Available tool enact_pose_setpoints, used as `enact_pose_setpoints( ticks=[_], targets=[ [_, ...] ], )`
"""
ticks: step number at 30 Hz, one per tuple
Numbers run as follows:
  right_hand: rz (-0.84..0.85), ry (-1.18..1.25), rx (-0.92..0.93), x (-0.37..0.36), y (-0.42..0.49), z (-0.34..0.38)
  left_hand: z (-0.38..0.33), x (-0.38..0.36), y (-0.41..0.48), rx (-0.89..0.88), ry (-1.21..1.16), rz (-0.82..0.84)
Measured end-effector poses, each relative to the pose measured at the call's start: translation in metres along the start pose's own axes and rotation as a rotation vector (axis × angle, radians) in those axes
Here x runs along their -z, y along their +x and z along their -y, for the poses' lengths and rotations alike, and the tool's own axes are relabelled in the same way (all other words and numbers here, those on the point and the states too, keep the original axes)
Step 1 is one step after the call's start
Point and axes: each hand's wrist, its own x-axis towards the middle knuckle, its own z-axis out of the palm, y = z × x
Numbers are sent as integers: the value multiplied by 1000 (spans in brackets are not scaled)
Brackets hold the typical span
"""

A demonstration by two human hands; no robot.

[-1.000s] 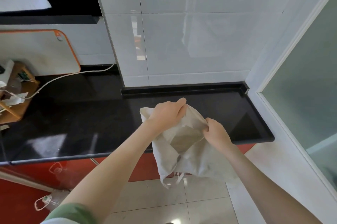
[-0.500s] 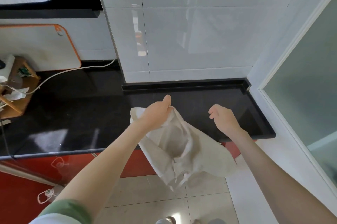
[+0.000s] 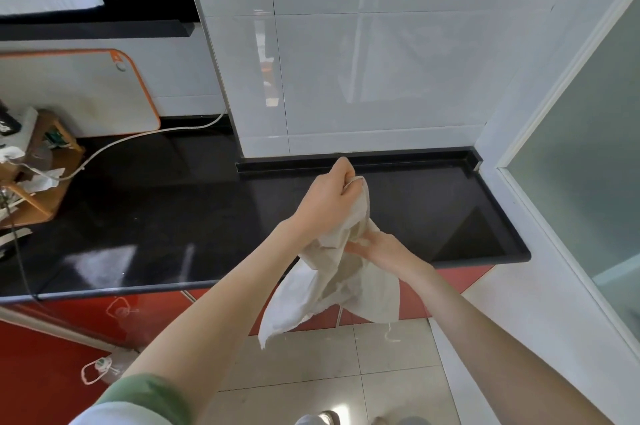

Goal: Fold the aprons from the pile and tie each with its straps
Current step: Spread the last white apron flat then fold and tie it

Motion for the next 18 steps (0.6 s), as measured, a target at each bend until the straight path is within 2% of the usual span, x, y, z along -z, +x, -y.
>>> enact_pose_setpoints(
  ticks=[2,5,9,11,13,16,18],
  targets=[
    [-60,91,-39,-4,5,-2,0,2,0,1,-15,9],
    [-188,86,-94,-7,13,-18,9,11,0,-24,42,13],
    [-254,-81,-255,5,13,-49,36,26,0,4,143,-76],
    [-323,-122,-318,13,12,-68,46,33,1,55,132,-121],
    [-414,-142,-339,23,10,-82,54,37,3,66,223,-155],
    [-686,-92,-227,37,2,-81,65,43,2,-42,456,-236],
    [-894,-18,-53,44,-8,-70,70,48,-5,-287,596,-342]
  ],
)
